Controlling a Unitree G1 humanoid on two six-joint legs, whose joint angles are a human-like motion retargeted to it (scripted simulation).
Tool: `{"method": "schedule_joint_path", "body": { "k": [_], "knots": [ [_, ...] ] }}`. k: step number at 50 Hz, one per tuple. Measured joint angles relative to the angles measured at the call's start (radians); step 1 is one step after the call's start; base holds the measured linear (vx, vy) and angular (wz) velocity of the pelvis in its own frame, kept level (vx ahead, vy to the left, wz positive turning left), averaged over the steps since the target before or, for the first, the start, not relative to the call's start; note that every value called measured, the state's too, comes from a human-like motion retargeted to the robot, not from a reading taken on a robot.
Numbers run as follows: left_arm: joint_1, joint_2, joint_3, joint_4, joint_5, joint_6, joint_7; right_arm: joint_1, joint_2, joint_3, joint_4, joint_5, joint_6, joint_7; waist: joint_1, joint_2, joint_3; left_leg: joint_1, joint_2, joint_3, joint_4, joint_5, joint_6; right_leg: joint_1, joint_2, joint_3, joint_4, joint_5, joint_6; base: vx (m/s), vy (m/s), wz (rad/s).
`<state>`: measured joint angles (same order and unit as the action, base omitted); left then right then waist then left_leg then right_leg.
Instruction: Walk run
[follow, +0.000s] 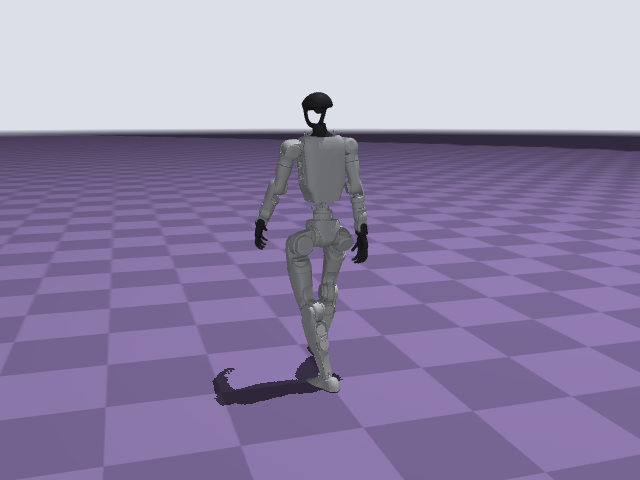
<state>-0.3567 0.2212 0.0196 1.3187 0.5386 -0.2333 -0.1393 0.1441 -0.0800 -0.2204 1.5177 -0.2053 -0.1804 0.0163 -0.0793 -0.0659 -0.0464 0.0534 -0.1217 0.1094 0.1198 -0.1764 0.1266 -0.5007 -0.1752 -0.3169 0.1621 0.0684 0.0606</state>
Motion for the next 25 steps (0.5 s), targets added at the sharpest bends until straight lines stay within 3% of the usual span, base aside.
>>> {"method": "schedule_joint_path", "body": {
  "k": [3,7,10,13,15,19,22,25],
  "knots": [
    [0.012,-0.008,0.006,-0.008,-0.009,-0.010,0.008,-0.013,0.002,-0.002,0.001,0.004,0.001,0.006,0.009,-0.006,-0.006,0.040,-0.002,-0.028,0.005,-0.012,-0.001,-0.014,0.016,-0.021,0.001,-0.026,-0.036,0.57,-0.23,0.00],
    [0.071,-0.027,0.025,0.003,-0.014,-0.004,0.005,-0.028,0.006,0.007,-0.014,0.009,-0.005,0.015,-0.006,-0.020,-0.019,0.089,-0.005,-0.053,0.039,0.023,-0.001,0.006,0.006,-0.034,0.067,0.024,-0.101,0.49,-0.17,0.21],
    [0.160,-0.058,0.027,0.020,0.006,0.004,0.027,-0.036,0.007,0.000,-0.009,0.011,-0.001,0.017,0.008,-0.034,-0.036,0.094,0.001,-0.047,0.135,0.160,-0.013,0.022,0.012,0.051,0.134,-0.026,-0.130,0.19,0.04,0.28],
    [0.241,-0.095,0.046,0.060,0.023,0.015,0.073,-0.062,0.011,0.002,-0.014,0.032,-0.001,0.019,0.033,-0.085,-0.034,0.020,-0.014,0.022,0.354,0.347,0.022,0.109,-0.031,0.030,0.105,-0.090,-0.131,1.18,-0.52,0.04],
    [0.283,-0.111,0.048,0.101,0.018,0.028,0.117,-0.082,0.009,0.015,-0.026,0.061,-0.008,0.027,0.056,-0.121,-0.022,-0.061,-0.038,0.057,0.553,0.385,0.064,0.171,-0.062,0.008,0.079,-0.119,-0.129,1.27,-0.55,0.03],
    [0.356,-0.122,0.078,0.165,0.034,0.052,0.162,-0.155,-0.003,0.035,-0.044,0.082,-0.003,0.040,0.075,-0.156,-0.014,-0.240,0.035,0.174,0.798,0.200,0.123,0.256,-0.075,-0.034,0.040,-0.167,-0.130,0.53,-0.19,0.40],
    [0.402,-0.120,0.101,0.189,0.050,0.065,0.143,-0.221,-0.010,0.059,-0.057,0.084,-0.002,0.038,0.091,-0.142,0.000,-0.336,0.063,0.181,0.766,0.153,0.075,0.322,-0.036,-0.079,-0.005,-0.178,-0.139,0.55,-0.18,0.06],
    [0.454,-0.109,0.102,0.205,0.061,0.071,0.145,-0.277,-0.022,0.091,-0.081,0.098,-0.002,0.048,0.115,-0.120,0.010,-0.408,0.030,0.117,0.592,0.154,-0.020,0.388,0.016,-0.106,-0.043,-0.193,-0.146,0.53,-0.14,-0.07]
  ]
}}
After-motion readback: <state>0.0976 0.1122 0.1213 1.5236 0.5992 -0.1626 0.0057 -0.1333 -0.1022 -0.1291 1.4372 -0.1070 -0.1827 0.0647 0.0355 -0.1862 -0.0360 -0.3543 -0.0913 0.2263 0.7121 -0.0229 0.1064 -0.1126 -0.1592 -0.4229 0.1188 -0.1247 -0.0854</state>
